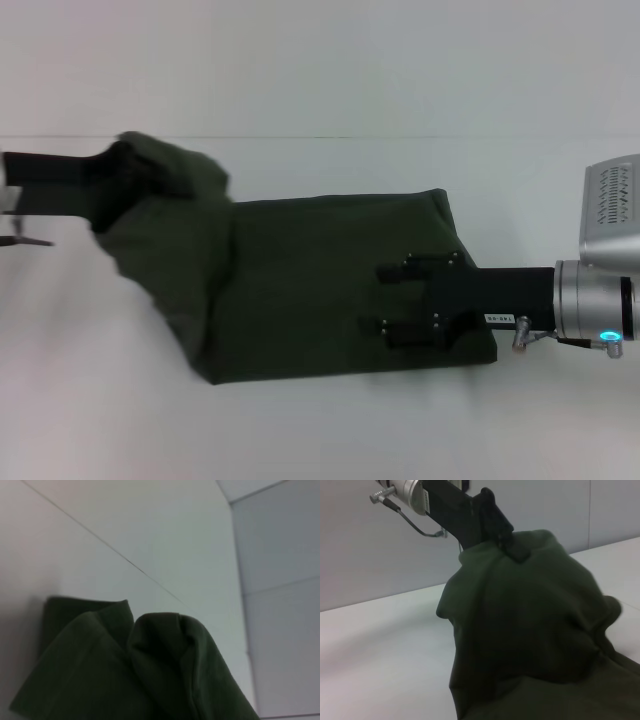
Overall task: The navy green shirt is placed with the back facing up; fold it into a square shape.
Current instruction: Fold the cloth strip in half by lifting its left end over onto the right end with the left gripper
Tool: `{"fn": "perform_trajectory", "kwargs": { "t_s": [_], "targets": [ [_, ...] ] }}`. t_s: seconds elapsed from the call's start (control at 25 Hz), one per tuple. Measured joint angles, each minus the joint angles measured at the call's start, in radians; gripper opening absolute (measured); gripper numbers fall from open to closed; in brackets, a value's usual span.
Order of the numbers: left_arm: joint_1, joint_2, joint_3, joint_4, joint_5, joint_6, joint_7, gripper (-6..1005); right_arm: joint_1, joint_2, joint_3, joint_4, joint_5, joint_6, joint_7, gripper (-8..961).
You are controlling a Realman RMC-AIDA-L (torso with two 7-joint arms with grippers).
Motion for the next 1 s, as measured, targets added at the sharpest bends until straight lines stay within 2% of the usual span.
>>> {"fn": "perform_trajectory", "kwargs": {
  "t_s": [0.12, 0.24, 0.44, 0.64, 0.8, 1.0],
  "targets": [
    [-0.012, -0.037, 0.0, -0.044, -0.037, -0.018, 0.008, 120, -0.005, -0.001, 0.0, 0.0, 0.0, 0.0, -0.001, 794],
    [-0.008, -0.113, 0.0, -0.065, -0.087, -0.072, 0.029, 122, -0.014, -0.002, 0.0, 0.001, 0.0, 0.0, -0.006, 795],
    [0.014, -0.194, 0.0, -0.111, -0.157, -0.164, 0.092, 125, -0.04, -0.006, 0.006, -0.009, 0.007, -0.001, -0.008, 795],
    [0.02, -0.222, 0.0, -0.205, -0.237, -0.237, 0.192, 128, -0.069, -0.011, 0.025, -0.018, 0.012, -0.006, -0.008, 795],
    [0.024, -0.247, 0.003, -0.224, -0.276, -0.277, 0.239, 130, -0.092, -0.011, 0.04, -0.043, 0.012, -0.007, -0.005, 796],
    [-0.001, -0.252, 0.006, -0.275, -0.31, -0.301, 0.3, 133, -0.107, -0.011, 0.059, -0.056, 0.012, -0.008, -0.001, 796]
  ]
}}
